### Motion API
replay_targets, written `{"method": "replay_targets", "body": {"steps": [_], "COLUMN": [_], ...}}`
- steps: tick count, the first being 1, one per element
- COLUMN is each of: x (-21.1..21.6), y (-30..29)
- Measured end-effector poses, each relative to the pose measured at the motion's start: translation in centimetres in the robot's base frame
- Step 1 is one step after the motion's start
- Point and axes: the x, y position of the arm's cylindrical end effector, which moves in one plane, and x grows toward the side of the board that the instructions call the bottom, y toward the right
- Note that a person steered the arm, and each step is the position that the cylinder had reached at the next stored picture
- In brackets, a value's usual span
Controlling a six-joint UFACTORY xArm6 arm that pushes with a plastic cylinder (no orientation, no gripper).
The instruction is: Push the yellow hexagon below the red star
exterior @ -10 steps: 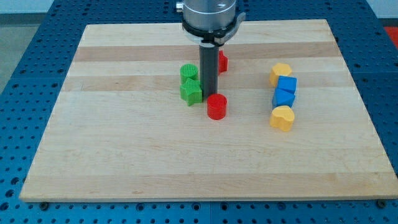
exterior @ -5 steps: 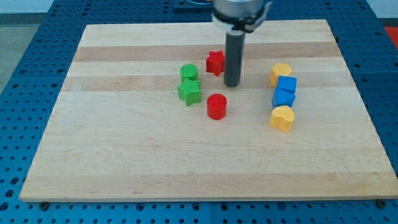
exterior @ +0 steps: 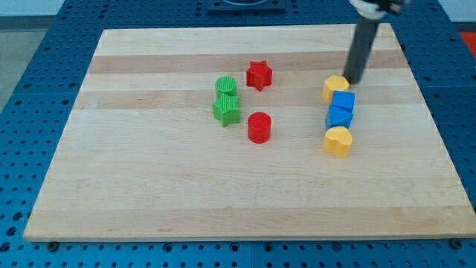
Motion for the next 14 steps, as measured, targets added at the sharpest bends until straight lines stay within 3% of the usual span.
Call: {"method": "replay_targets", "body": {"steps": [4,10,14], "x": [0.7,0.6,0.9], "y": [-0.3,-10.2,-12.1]}}
